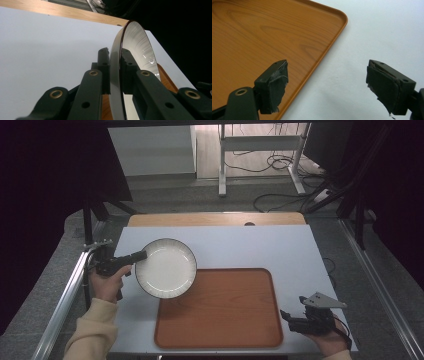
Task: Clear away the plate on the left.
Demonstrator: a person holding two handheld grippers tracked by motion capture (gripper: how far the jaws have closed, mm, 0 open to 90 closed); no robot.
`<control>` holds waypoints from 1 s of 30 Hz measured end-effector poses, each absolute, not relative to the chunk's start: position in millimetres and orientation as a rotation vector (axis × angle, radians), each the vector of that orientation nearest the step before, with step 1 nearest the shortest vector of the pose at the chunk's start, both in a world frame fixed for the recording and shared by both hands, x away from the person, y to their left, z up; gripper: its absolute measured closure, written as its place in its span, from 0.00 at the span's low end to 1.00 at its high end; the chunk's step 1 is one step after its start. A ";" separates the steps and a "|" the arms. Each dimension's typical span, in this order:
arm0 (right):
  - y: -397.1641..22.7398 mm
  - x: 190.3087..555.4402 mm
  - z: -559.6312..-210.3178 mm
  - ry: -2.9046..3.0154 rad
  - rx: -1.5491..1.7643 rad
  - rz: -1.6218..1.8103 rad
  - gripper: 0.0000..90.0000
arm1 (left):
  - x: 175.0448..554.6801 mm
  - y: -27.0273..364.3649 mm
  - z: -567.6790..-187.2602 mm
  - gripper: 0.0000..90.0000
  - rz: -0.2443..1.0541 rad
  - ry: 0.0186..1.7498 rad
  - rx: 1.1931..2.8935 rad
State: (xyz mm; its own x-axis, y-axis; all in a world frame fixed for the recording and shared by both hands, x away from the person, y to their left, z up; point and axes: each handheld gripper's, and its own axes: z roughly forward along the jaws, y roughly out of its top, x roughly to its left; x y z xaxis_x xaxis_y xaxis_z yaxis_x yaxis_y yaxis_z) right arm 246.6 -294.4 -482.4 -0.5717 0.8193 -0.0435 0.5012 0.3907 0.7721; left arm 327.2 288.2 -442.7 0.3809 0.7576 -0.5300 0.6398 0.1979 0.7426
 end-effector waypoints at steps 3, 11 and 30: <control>-294.5 246.4 -482.3 2.234 1.136 1.025 0.20 | 326.9 283.5 -442.6 0.90 0.119 1.307 1.505; -295.2 246.3 -482.3 2.231 1.138 1.026 0.20 | 326.7 272.9 -442.0 0.90 0.096 1.280 1.520; -296.1 245.0 -480.2 2.222 1.134 1.032 0.20 | 326.2 244.2 -438.6 0.89 0.057 1.218 1.567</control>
